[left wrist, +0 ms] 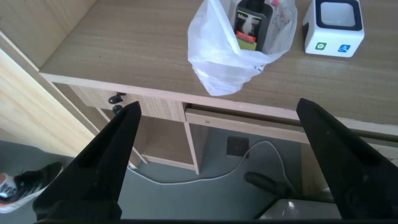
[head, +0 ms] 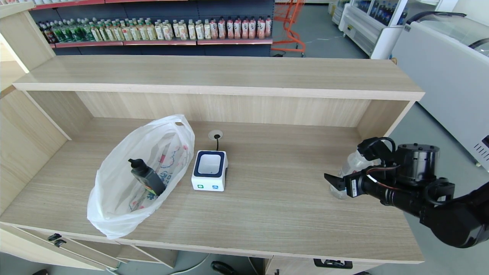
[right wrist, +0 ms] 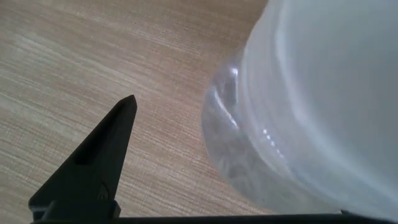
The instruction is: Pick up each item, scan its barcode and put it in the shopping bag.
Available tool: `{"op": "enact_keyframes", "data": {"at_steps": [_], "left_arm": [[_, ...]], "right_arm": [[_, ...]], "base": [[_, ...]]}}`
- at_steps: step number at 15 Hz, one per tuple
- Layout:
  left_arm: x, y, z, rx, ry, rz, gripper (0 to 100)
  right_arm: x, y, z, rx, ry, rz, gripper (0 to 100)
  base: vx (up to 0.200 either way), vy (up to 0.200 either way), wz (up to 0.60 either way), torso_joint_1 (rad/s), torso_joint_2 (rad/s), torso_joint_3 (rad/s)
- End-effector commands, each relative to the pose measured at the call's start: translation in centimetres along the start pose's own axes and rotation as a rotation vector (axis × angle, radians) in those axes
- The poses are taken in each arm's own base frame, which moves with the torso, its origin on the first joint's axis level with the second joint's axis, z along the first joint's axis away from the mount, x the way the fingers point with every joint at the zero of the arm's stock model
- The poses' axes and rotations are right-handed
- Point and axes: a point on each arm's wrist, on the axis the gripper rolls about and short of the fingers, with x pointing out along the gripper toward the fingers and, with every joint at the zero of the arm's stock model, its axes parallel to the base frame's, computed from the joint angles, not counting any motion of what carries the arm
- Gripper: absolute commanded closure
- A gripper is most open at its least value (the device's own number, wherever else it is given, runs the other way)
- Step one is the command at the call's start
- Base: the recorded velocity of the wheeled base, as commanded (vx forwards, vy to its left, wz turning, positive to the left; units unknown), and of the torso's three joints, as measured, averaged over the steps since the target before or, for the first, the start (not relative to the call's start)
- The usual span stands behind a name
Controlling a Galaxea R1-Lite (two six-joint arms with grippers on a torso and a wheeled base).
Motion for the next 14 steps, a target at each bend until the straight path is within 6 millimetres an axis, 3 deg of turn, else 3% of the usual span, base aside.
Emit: {"op": "enact_keyframes", "data": {"at_steps": [1, 6, 7, 14], "left_arm": [[0.01, 0.0, 0.0, 0.0, 0.002, 0.001, 0], [0.01, 0.0, 0.0, 0.0, 0.002, 0.001, 0], [0.01, 0.0, 0.0, 0.0, 0.002, 0.001, 0], [0.01, 0.0, 0.0, 0.0, 0.002, 0.001, 0]], "right_arm": [[0.81, 0.39, -0.2, -0.005, -0.009, 0.03, 0], [1.6, 0.48, -0.68, -0.031, -0.014, 0.06, 0], [1.74, 0.46, -0.58, -0.032, -0.025, 0.058, 100], [1.72, 0.45, -0.52, -0.041, -0.033, 0.058, 100]], "base": [[0.0, 0.0, 0.0, 0.0, 0.0, 0.0], [0.0, 0.0, 0.0, 0.0, 0.0, 0.0], [0.0, 0.0, 0.0, 0.0, 0.0, 0.0], [0.0, 0.0, 0.0, 0.0, 0.0, 0.0]]}}
